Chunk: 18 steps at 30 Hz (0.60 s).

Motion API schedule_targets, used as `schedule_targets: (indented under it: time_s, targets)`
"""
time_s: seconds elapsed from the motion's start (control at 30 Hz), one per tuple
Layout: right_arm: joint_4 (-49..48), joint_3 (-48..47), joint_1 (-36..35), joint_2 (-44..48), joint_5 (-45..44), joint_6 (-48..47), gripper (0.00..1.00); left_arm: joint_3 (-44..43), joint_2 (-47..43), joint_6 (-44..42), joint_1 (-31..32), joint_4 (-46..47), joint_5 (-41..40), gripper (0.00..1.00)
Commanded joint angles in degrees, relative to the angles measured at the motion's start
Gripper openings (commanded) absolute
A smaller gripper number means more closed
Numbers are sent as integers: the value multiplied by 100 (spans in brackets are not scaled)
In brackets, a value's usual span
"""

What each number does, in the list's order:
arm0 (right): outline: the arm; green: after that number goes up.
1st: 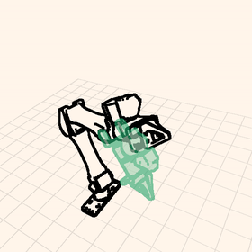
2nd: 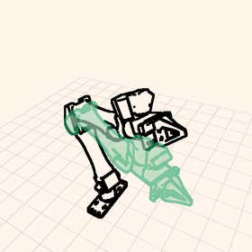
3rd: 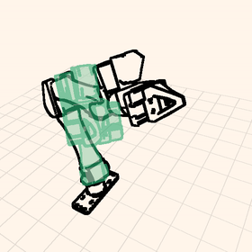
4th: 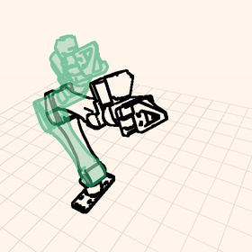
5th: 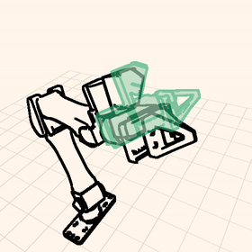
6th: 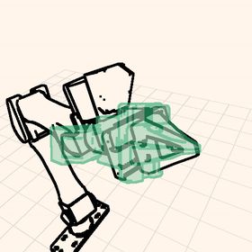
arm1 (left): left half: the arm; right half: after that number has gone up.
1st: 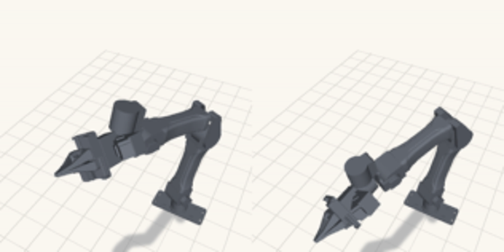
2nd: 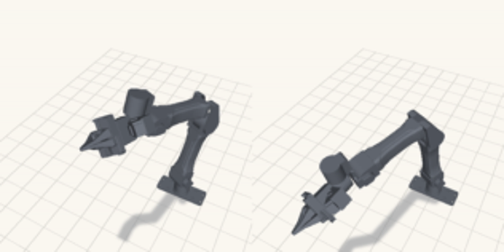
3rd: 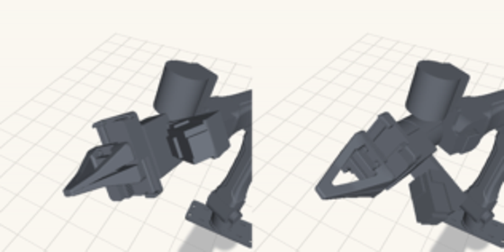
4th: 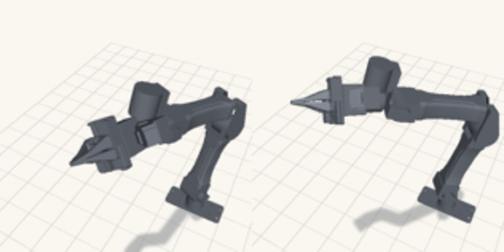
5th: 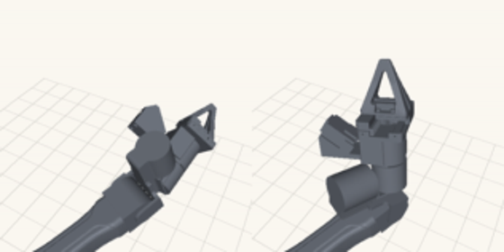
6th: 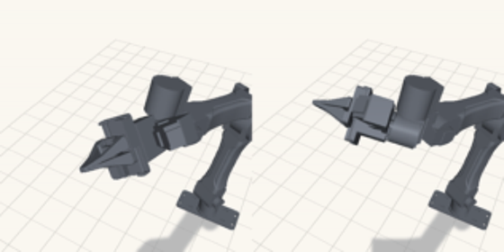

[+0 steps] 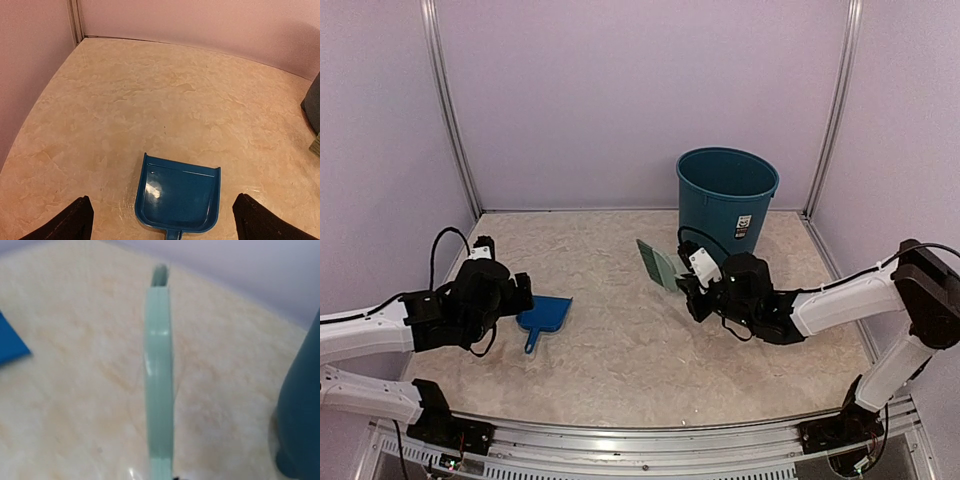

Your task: Sweep away the paper scraps from the table

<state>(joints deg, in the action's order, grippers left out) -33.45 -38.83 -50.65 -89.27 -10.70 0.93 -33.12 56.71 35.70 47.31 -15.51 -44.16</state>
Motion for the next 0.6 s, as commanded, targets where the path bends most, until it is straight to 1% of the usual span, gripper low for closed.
schedule_targets:
  time_s: [0.0,0.17,0.23,0.27,0.37,0.4,0.5,0.57]
  targets:
    - [309,-358,-224,-566,-502,-499,0,142,-306,-138,-37,3,-289,97]
    - [882,-904,-425,-1214,-476,-551,0,174,-371,-177,-46,29,-317,97]
    - [911,-945,-477,-1351,-312,-527,1,170,-341,-178,-55,26,-342,97]
    - [888,-924,-488,-1364,-185,-472,5,166,-331,-178,-55,27,-351,96]
    - [718,-812,-491,-1272,263,-321,30,160,-269,-178,-64,30,-381,96]
    - [673,-796,-488,-1228,378,-269,35,155,-242,-170,-64,30,-383,96]
    - [617,-792,-481,-1113,595,-154,44,136,-214,-185,-72,40,-375,96]
    - [621,-808,-472,-1050,670,-118,46,126,-213,-201,-73,40,-366,96]
